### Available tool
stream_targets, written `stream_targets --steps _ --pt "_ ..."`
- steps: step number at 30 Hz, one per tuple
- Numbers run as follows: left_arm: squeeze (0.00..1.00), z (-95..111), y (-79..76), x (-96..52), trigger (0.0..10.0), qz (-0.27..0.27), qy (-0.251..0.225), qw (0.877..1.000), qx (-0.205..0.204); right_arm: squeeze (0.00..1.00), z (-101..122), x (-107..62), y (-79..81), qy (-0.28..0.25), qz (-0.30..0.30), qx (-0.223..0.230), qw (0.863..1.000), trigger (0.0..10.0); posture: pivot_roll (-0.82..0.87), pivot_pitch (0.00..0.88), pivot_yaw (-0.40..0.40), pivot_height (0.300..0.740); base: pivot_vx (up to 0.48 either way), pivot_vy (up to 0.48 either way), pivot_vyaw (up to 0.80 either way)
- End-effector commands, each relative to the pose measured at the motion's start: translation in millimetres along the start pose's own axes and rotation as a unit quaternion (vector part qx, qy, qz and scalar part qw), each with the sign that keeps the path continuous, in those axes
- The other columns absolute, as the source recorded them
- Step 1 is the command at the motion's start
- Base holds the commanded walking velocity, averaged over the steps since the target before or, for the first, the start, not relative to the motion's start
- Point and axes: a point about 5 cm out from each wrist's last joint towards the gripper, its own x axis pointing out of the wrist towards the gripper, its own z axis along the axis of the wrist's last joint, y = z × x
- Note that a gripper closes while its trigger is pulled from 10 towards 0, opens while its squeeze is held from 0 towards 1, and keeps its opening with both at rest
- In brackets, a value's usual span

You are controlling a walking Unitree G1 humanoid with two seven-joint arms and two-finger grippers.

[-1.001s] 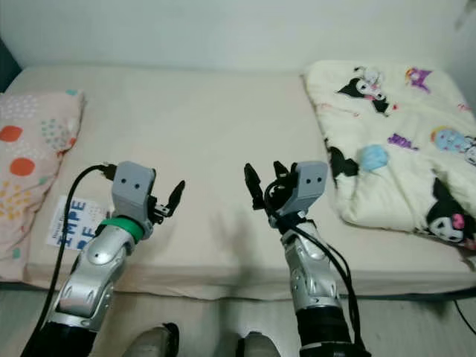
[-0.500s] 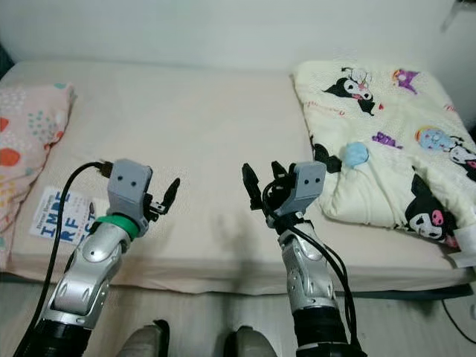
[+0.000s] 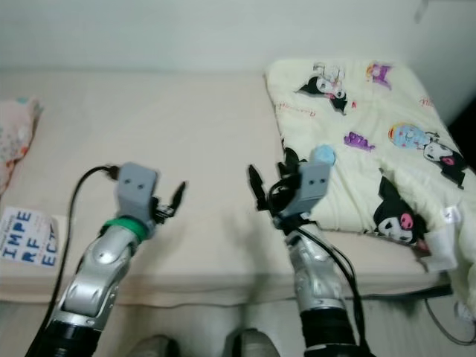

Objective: Clean up the room

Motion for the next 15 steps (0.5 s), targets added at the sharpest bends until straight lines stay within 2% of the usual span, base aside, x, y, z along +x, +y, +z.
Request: stream_targets --steps 1,8,15 --pt "0.00 -8.4 5.7 -2.9 10.0 0.010 0.018 1.000 0.005 0.00 -6.0 -1.4 4.9 0.008 0.003 0.009 1.000 10.0 0.02 0.034 0.048 0.740 0.281 -0.315 0.00" --pt "0.00 -8.4 5.0 -2.8 10.0 0.007 0.017 1.000 0.001 0.00 -5.9 -1.4 4.3 0.008 0.003 0.008 1.000 10.0 0.02 0.033 0.046 0.740 0.232 -0.305 0.00" --pt "0.00 -7.8 2.8 -3.1 10.0 0.003 0.015 1.000 -0.014 0.00 -5.9 -1.2 3.4 0.010 0.004 0.007 1.000 10.0 0.02 0.031 0.044 0.740 0.000 0.000 0.00"
